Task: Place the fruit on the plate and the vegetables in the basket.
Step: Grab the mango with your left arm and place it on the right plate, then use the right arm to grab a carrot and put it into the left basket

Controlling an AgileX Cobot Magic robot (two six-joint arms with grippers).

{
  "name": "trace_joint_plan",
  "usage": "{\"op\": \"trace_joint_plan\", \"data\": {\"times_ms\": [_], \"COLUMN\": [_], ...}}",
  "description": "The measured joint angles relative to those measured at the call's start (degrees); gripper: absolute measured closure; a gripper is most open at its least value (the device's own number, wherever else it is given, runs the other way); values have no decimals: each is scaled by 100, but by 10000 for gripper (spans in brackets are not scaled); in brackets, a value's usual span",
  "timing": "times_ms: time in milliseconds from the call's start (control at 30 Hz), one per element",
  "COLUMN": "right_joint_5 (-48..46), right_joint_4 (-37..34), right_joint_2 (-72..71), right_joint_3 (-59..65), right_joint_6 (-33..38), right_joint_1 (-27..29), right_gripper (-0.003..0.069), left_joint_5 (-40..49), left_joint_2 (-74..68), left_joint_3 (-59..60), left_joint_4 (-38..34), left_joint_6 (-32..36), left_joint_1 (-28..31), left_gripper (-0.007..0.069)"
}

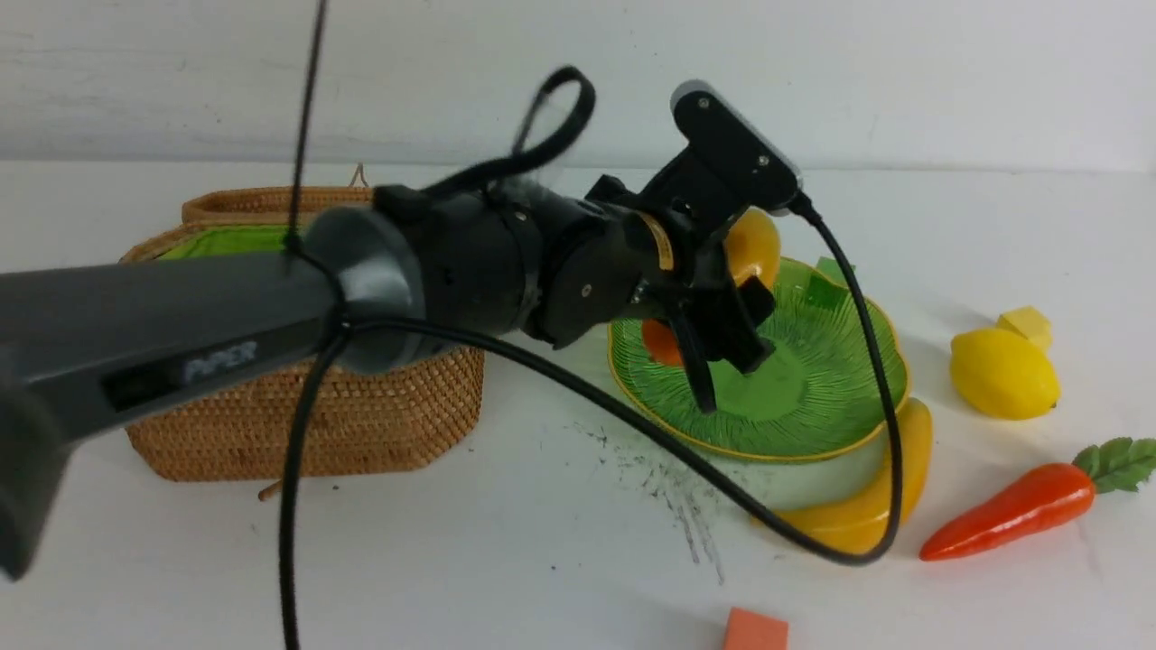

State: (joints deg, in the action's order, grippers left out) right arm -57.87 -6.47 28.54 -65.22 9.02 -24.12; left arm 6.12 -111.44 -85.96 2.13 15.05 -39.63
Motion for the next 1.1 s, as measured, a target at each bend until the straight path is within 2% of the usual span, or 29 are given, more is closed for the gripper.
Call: {"op": "trace_joint_plan", "data": {"times_ms": [367,567,800,933,967,1000,1033,1100], "right_joint_5": [-73,-284,-304,-311,-379,-419,-549,-723], "right_joint_4": [0,-5,-21,-21,-21,-21,-1,56], "right_joint_2": [0,0,0,0,12,22,65,176], "right_joint_3": [0,0,0,0,0,0,0,0], "right_joint_6": [0,-5,-104,-324,-582,-721,-902,-1112], "right_joint_1": [0,0,0,0,0,0,0,0], "right_gripper": [419,419,419,419,422,424,428,434], "left_joint_5": [593,684,1004,1585,1940,2118,2370,2662], "left_joint_2": [-1124,-1145,-853,-483,-177,-19,238,613], "left_joint_3": [-1107,-1126,-1126,-1126,-1126,-1126,-1126,-1126], "left_joint_4": [-18,-18,-18,-152,-267,-309,-414,-515], "left_joint_6": [0,0,0,-37,-202,-293,-530,-767], "left_joint_1": [0,0,0,-21,-62,-77,-122,-168], "left_gripper": [85,-1,-6,58,134,168,260,386]}}
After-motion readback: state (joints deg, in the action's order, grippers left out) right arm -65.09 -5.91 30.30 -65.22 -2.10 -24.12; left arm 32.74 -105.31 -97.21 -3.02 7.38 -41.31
